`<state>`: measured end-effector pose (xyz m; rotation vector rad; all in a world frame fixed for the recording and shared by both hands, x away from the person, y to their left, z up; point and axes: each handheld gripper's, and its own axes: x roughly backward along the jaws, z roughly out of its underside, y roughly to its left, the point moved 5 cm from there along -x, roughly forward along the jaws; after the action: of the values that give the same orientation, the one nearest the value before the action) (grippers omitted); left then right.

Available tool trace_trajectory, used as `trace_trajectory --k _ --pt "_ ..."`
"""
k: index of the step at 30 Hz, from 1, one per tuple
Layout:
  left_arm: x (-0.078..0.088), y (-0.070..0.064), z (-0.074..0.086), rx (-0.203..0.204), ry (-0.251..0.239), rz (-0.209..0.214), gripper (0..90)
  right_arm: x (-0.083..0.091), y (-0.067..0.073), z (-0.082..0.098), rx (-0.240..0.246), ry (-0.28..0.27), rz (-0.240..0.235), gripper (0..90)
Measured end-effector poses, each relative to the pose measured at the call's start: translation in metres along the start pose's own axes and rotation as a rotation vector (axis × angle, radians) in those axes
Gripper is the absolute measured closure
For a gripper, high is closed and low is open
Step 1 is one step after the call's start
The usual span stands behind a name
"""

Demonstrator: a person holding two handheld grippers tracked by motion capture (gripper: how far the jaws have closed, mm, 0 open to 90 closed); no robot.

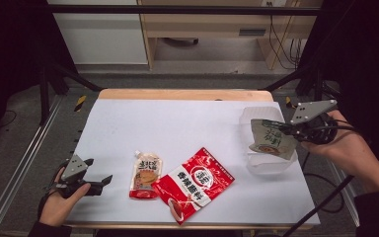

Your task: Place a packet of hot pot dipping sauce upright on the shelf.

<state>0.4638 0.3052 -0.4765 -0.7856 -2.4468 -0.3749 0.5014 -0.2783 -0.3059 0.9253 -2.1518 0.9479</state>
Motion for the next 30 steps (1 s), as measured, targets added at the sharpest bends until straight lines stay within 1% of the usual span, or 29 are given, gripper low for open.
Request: trace_trajectory --k 1,4,8,11,16,20,25,30 --pt "0.000 0.000 0.000 -0.001 0.001 0.000 7.8 -0.001 -0.001 0.000 0.005 0.000 -0.003 90.0" --pt "0.000 0.001 0.000 0.002 0.001 -0.001 7.8 -0.004 0.000 0.001 -0.003 -0.008 -0.011 90.0" --pt "-0.001 0.000 0.000 -0.001 0.005 0.002 7.8 -0.006 0.002 0.001 0.006 -0.007 -0.027 90.0" --pt "-0.001 0.000 0.001 -0.002 0.007 0.002 7.8 -0.007 0.003 0.001 0.003 -0.018 -0.036 90.0" --pt "-0.001 0.000 0.001 -0.002 0.008 0.004 7.8 -0.006 0.006 0.003 0.000 -0.032 -0.050 90.0" --pt "-0.002 -0.001 0.001 -0.004 0.011 0.007 7.8 -0.004 0.009 0.004 0.010 -0.034 -0.064 90.0" --pt "-0.001 -0.001 0.001 -0.002 0.009 0.006 7.7 -0.002 0.012 0.006 0.010 -0.047 -0.078 90.0" --pt "-0.002 -0.001 0.001 -0.002 0.010 0.008 7.7 0.000 0.014 0.009 0.010 -0.044 -0.089 90.0"
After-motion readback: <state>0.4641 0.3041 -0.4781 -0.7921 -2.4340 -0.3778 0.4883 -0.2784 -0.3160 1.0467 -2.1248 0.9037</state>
